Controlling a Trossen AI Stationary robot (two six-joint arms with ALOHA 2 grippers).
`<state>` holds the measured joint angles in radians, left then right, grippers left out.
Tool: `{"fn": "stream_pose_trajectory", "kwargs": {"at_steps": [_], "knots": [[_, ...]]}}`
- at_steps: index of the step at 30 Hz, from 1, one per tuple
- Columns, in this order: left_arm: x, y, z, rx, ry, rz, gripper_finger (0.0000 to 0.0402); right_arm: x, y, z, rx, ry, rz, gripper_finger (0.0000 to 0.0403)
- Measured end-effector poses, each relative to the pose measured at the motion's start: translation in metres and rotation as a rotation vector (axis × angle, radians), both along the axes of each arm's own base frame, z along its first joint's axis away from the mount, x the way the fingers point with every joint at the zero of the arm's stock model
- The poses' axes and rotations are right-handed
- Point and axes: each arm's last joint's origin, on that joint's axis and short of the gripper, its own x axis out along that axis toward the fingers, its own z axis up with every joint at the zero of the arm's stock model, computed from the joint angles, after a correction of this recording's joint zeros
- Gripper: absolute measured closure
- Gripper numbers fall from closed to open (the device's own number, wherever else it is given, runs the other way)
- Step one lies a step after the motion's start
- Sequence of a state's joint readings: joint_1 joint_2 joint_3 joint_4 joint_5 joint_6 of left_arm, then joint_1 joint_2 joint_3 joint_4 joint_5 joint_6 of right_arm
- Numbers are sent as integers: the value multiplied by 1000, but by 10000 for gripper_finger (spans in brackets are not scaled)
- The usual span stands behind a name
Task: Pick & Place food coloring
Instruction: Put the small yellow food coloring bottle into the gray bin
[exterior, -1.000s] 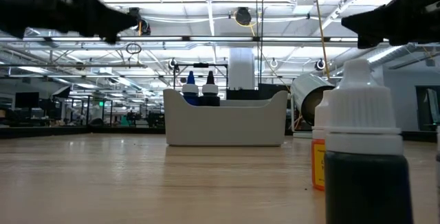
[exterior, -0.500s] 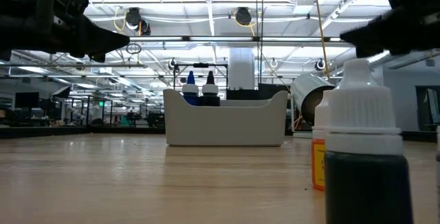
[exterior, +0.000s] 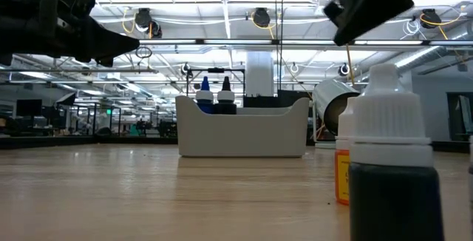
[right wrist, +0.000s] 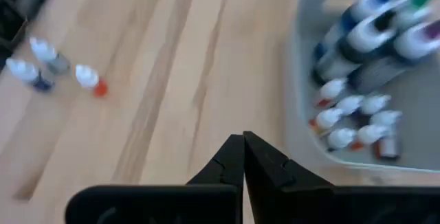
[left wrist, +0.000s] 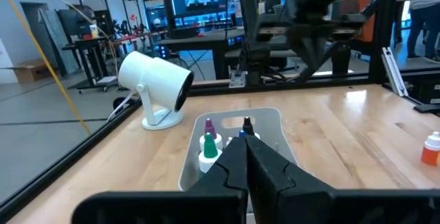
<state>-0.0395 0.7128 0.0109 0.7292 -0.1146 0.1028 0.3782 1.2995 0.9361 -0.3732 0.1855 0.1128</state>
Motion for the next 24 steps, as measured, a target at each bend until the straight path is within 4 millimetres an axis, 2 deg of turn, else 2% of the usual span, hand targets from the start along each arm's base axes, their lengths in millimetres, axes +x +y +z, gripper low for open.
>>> {"fn": "stream_pose_trajectory", "kwargs": {"at_steps": [3, 8, 13, 17, 24], "knots": [[0, 0, 0, 4, 0, 0, 390, 32, 21, 17, -25, 133, 77, 403], [0, 0, 0, 6, 0, 0, 366, 77, 65, 35, -106, 209, 240, 403], [0, 0, 0, 6, 0, 0, 358, 112, 91, 38, -131, 222, 279, 388], [0, 0, 0, 6, 0, 0, 358, 125, 104, 21, -153, 249, 307, 340], [0, 0, 0, -8, -1, -10, 357, 127, 120, -3, -194, 290, 369, 230]]}}
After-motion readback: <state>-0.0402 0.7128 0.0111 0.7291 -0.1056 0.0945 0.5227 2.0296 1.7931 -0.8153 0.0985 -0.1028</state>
